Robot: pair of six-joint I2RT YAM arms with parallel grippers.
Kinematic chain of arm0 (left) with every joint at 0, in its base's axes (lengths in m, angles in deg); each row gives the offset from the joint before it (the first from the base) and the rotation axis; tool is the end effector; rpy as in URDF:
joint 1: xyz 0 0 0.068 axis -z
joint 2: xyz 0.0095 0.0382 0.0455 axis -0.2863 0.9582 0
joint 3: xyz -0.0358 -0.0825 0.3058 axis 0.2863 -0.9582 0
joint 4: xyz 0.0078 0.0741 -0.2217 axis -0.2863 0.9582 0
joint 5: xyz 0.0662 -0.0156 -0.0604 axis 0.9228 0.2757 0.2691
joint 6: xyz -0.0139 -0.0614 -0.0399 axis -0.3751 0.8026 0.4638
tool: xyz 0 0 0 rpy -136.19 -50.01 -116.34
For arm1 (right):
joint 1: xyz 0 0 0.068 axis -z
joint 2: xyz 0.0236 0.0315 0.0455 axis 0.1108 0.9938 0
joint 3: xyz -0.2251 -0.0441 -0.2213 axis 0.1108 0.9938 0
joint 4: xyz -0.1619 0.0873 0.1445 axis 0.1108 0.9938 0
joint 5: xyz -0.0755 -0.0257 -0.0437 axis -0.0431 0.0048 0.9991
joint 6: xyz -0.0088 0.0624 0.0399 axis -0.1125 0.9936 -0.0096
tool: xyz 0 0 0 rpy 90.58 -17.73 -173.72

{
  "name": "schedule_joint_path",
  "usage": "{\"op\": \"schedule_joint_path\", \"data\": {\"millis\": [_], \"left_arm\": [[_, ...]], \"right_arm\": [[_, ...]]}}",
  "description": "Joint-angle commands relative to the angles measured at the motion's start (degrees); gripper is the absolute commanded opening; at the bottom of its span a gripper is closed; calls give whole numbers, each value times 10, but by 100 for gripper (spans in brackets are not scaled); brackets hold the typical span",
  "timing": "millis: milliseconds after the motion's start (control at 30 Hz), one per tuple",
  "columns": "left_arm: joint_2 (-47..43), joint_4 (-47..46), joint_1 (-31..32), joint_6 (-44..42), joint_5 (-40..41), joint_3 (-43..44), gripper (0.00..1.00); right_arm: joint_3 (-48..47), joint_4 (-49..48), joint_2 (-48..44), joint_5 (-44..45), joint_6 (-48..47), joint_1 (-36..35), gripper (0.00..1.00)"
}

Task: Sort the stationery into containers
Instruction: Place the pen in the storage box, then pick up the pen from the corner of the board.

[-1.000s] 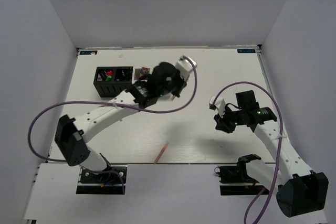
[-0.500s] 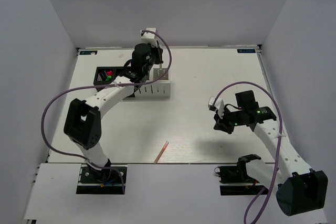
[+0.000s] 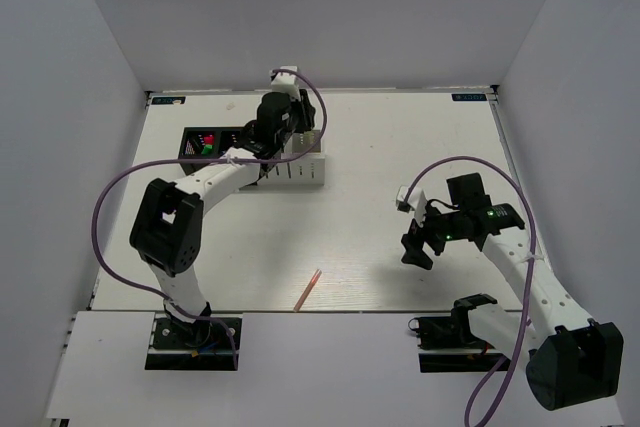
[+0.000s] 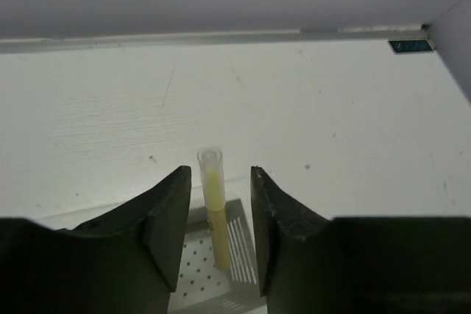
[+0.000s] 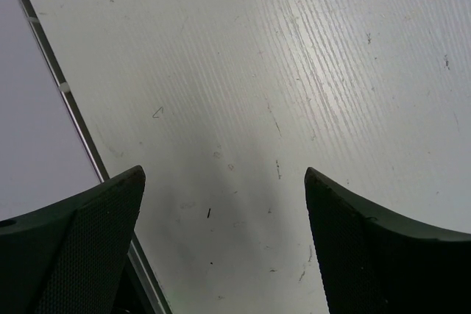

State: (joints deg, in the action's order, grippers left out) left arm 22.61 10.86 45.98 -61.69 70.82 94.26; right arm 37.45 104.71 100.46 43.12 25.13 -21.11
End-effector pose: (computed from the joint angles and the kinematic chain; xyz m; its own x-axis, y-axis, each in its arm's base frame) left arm 0.3847 -0.2044 0.3436 -0.2905 -0.1456 -0.9457 0.2728 0.9347 -0.2277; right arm 0.1150 0.0666 0.2668 -0.2578 -0.6707 -0.6955 -0.9315 0.3636 -0.0054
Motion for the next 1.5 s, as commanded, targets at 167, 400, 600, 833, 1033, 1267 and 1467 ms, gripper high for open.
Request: {"op": "schedule_joint_path", "data": {"millis": [167, 400, 600, 833, 1033, 1267, 1467], "left_arm": [[-24, 13, -3, -4, -21, -13, 65], [-114, 168, 54, -40, -55, 20, 0], [-185, 558, 154, -28, -126, 49, 51], [-258, 620, 280, 52, -53, -181, 70], [-275, 554, 349, 101, -3, -261, 48], [-247, 492, 383, 117, 35, -292, 59], [-215, 431, 383, 126, 26, -303, 59]], "right_arm": [[-1, -14, -6, 8, 13, 2, 90], [-7, -39, 9, 32, 75, 2, 0], [-102, 20, 108, -26, 146, 2, 91], [-158, -15, 213, 41, 248, 0, 0], [-160, -66, 231, 110, 299, 0, 90], [-145, -79, 231, 120, 307, 2, 90], [-140, -81, 231, 121, 306, 2, 90]]}}
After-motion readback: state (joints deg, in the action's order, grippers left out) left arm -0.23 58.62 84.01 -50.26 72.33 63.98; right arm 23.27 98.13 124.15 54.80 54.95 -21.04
